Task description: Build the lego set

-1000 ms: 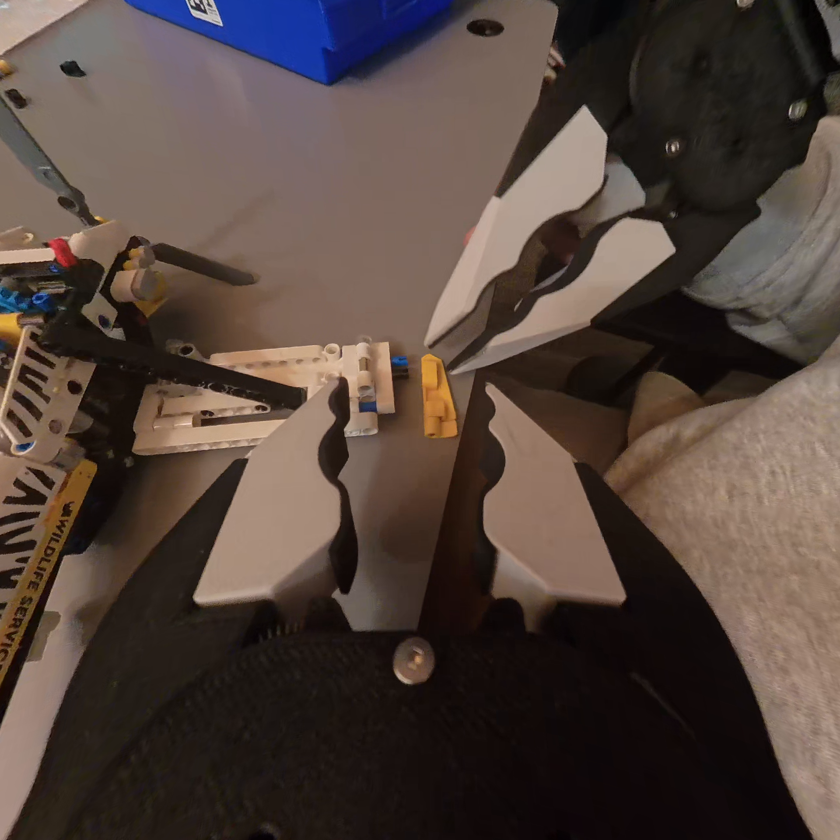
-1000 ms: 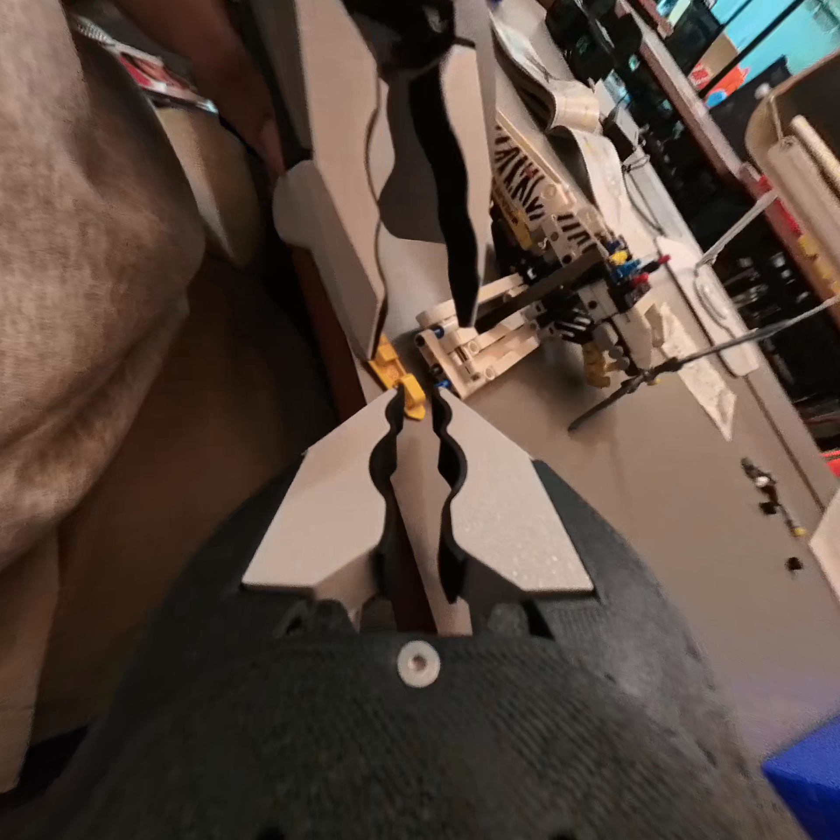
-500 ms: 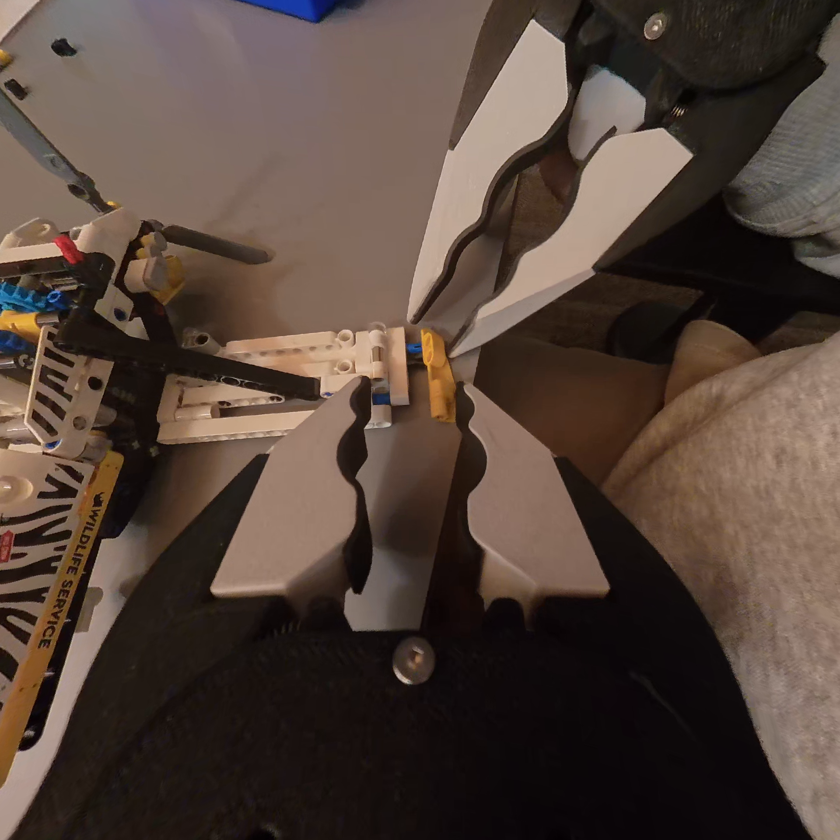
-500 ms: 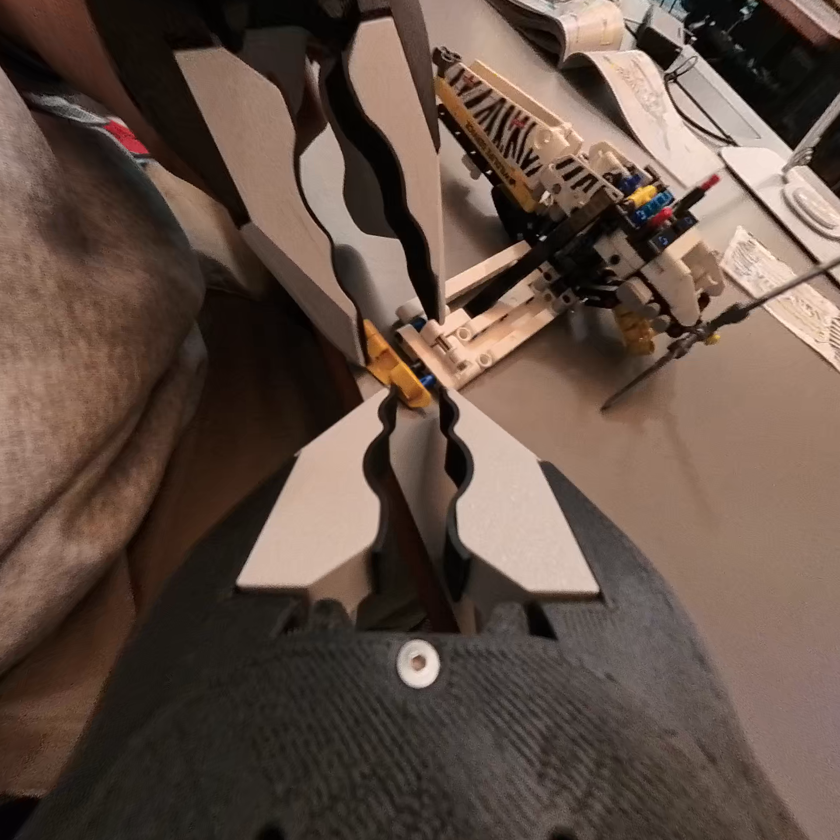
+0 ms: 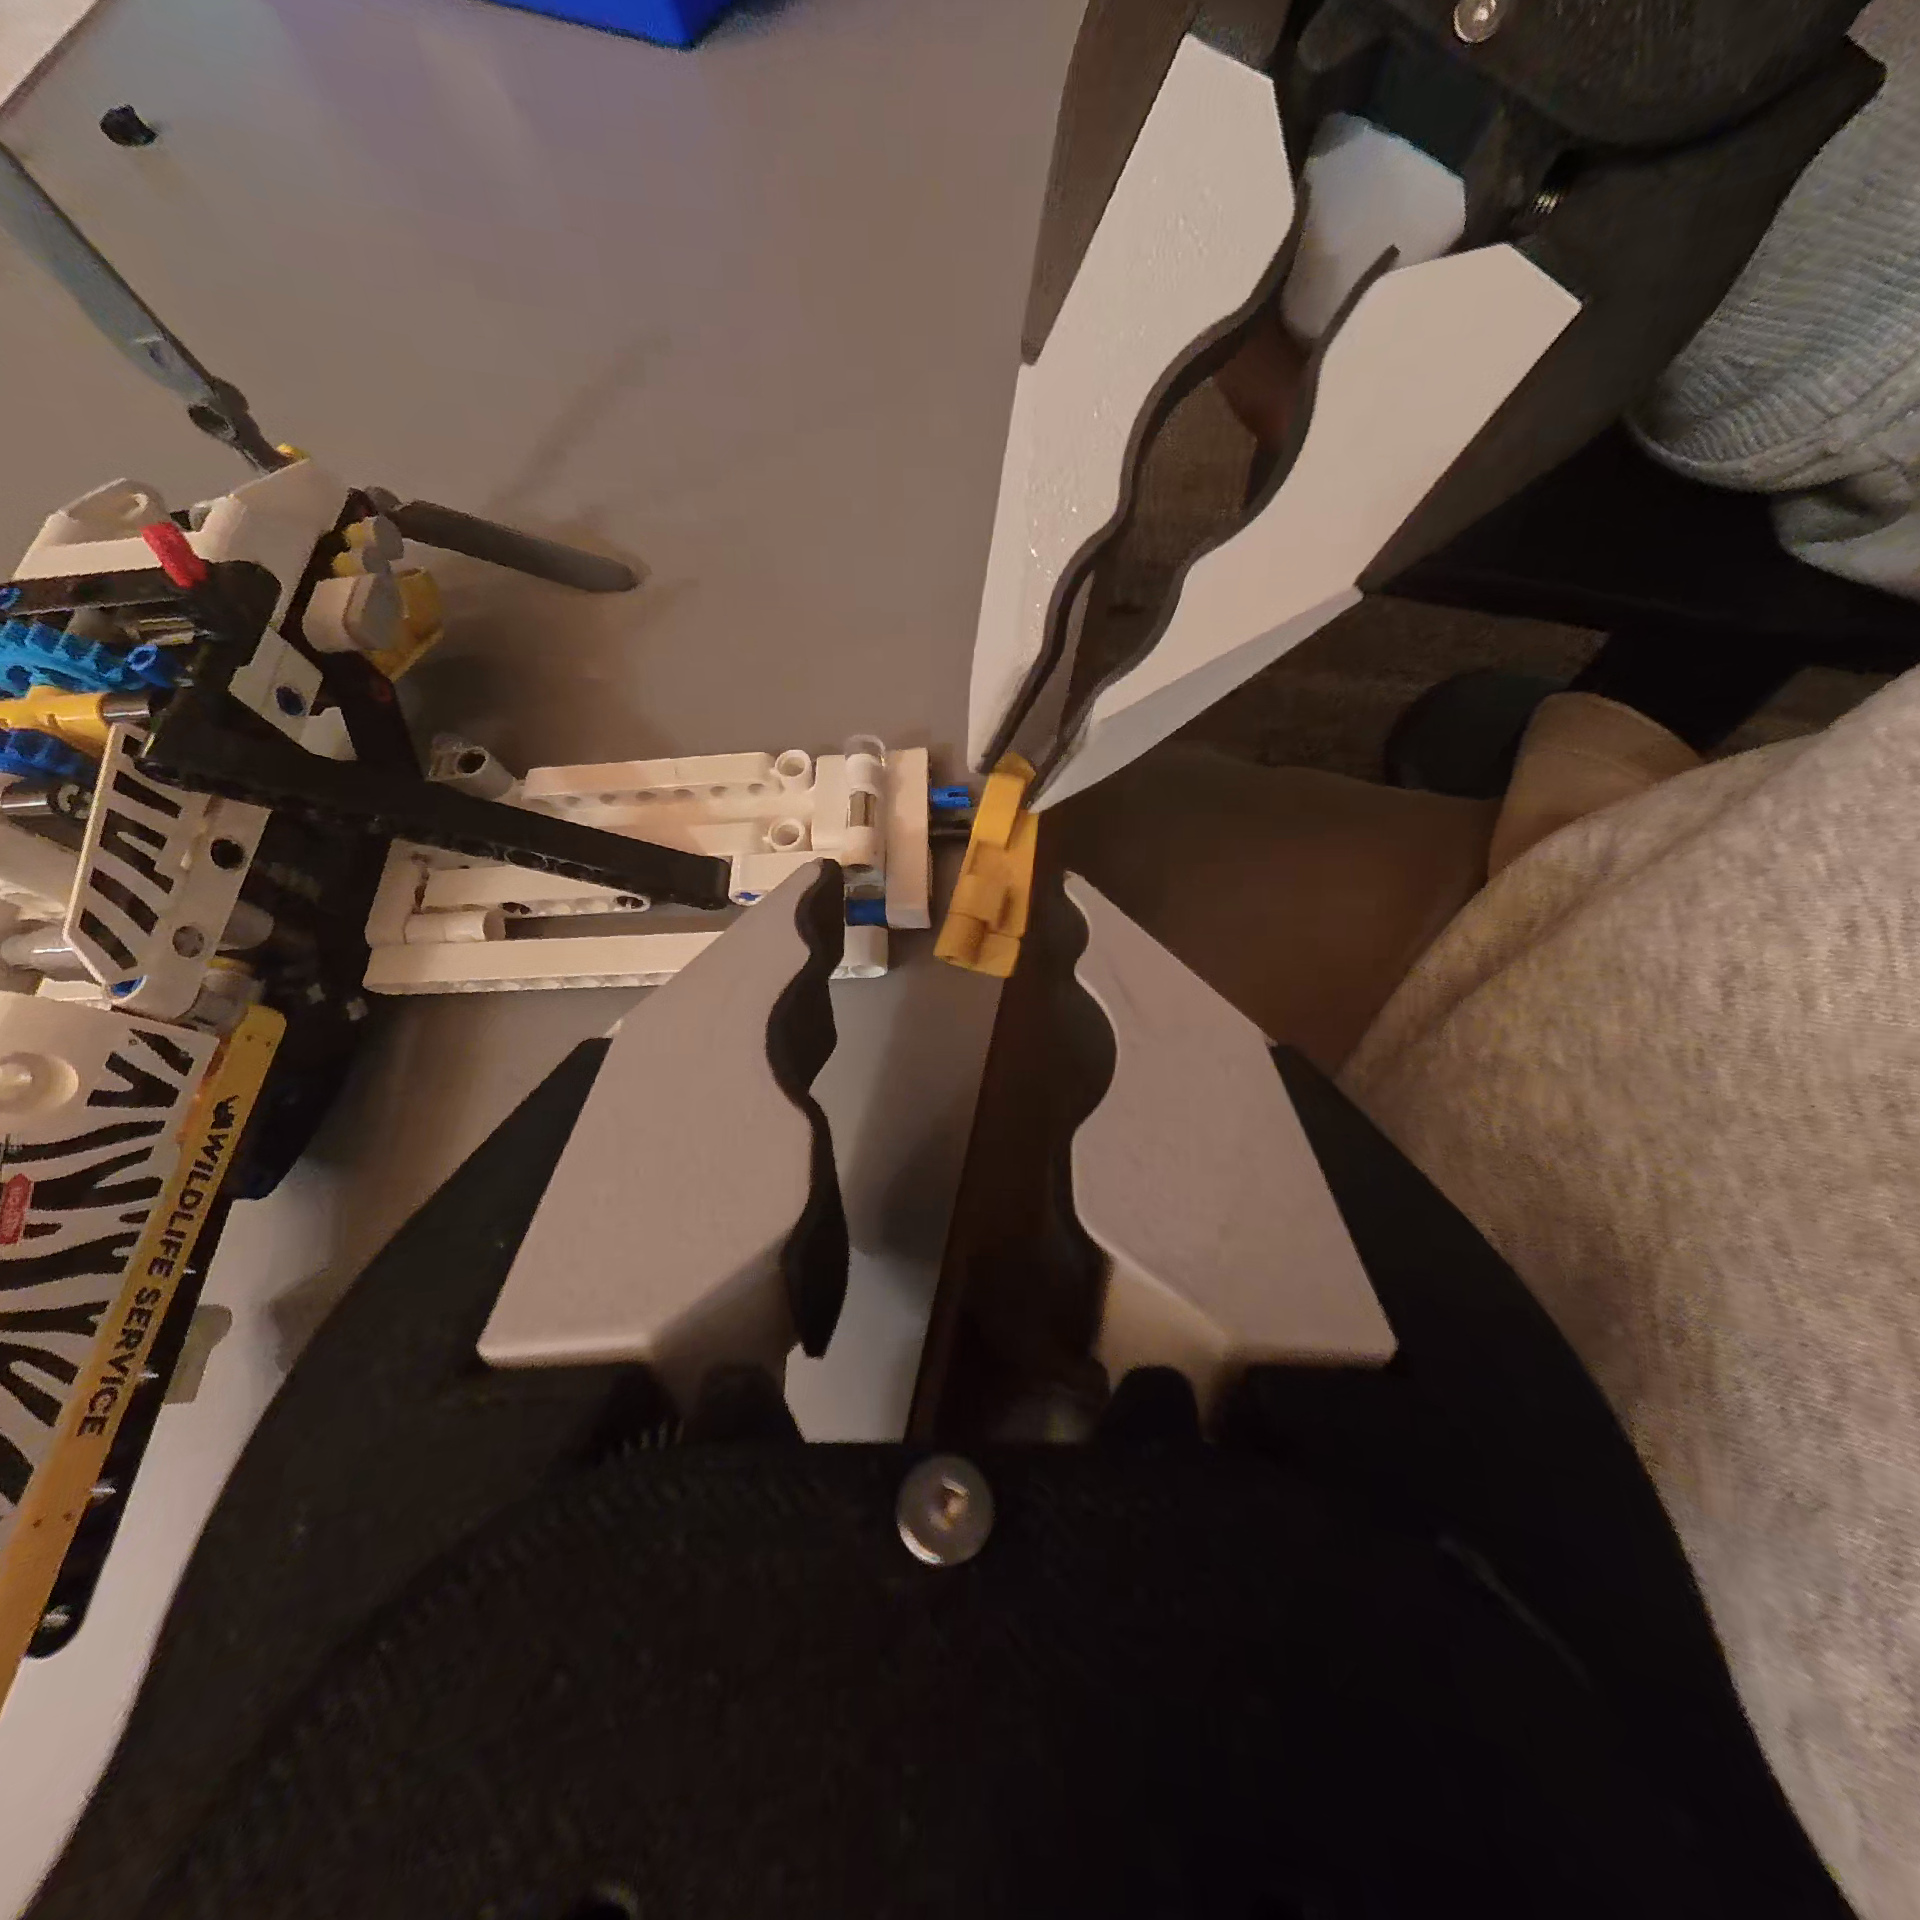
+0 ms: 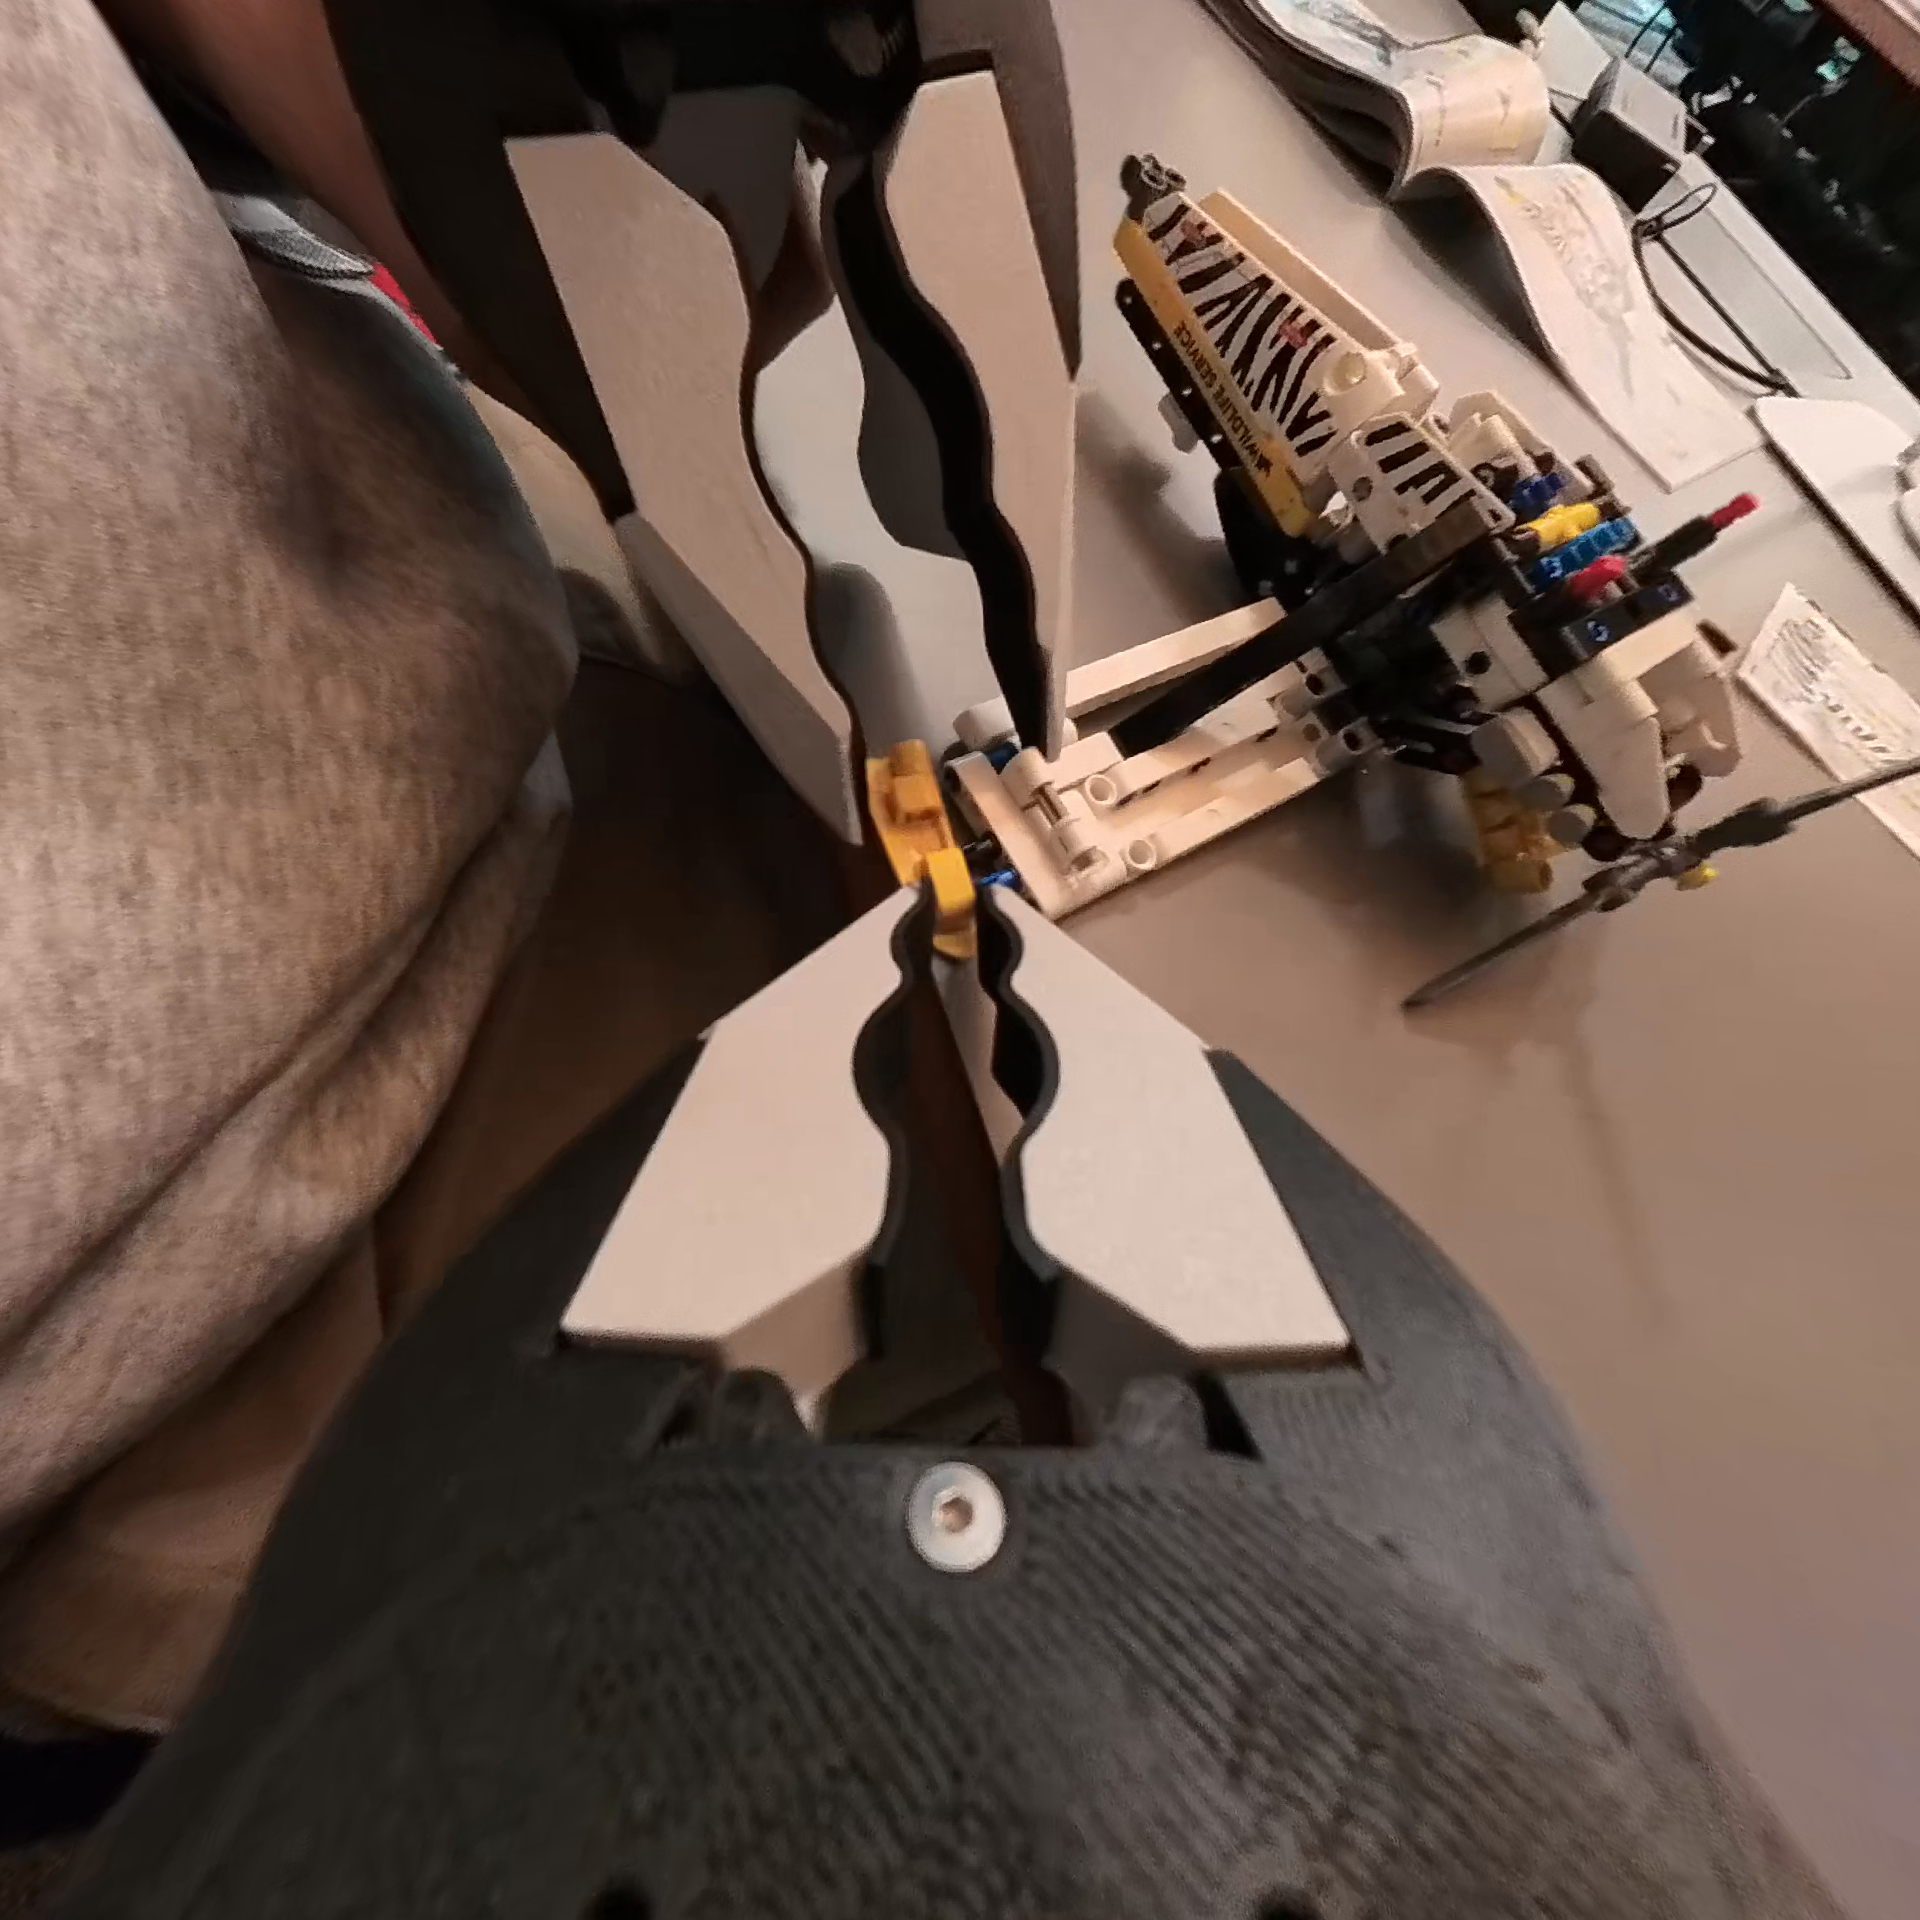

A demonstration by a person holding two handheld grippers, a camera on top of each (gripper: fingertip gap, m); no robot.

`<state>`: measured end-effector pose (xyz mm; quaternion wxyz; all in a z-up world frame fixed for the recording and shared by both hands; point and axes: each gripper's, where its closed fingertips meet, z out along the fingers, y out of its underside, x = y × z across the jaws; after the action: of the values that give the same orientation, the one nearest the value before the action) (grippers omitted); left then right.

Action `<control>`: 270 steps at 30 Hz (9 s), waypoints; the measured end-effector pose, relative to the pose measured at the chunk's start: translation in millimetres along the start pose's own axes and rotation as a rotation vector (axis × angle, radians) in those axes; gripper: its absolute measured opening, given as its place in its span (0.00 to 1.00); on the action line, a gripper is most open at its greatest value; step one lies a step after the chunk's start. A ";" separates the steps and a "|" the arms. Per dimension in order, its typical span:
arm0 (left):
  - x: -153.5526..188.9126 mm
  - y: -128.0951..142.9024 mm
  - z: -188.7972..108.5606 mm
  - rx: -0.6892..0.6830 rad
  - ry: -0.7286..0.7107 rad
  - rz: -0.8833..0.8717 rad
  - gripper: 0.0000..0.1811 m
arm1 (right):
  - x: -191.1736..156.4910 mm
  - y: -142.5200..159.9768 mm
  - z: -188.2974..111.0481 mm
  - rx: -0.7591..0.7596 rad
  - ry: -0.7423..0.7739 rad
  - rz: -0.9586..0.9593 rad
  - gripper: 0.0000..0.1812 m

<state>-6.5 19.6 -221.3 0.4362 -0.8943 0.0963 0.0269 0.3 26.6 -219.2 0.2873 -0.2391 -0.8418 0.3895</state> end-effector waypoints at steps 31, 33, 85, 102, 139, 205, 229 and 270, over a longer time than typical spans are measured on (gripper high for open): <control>11.3 9.2 -9.6 0.005 -0.003 0.085 0.23 | -13.0 -6.5 6.6 0.024 -0.103 0.087 0.05; 10.7 9.6 -9.7 0.004 -0.007 0.096 0.22 | -12.3 -9.3 5.0 0.040 -0.106 0.097 0.04; 10.7 10.4 -22.4 0.014 0.081 -0.014 0.27 | -13.0 -7.3 7.6 0.029 -0.101 0.081 0.06; 19.4 8.9 -21.0 0.060 0.156 -0.131 0.08 | -14.1 -7.5 7.6 0.026 -0.098 0.074 0.05; 22.2 7.4 -23.3 0.170 0.254 -0.304 0.07 | -13.5 -13.3 -4.3 0.124 -0.214 0.267 0.00; 9.7 -16.6 -35.6 0.188 0.389 -0.177 0.33 | -20.5 -7.1 2.5 0.619 0.022 1.806 0.00; 8.6 -2.0 -15.0 -0.026 0.561 -0.051 0.39 | -20.8 -12.9 14.1 0.596 0.100 2.094 0.00; 2.9 4.3 -11.8 -0.056 0.522 -0.016 0.31 | -25.4 -11.1 16.0 0.611 0.129 2.124 0.00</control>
<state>-4.9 7.3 -217.7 0.3718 -0.8834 0.1976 -0.2057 5.8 -4.0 -226.4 -0.1028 -0.7787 -0.0602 0.6160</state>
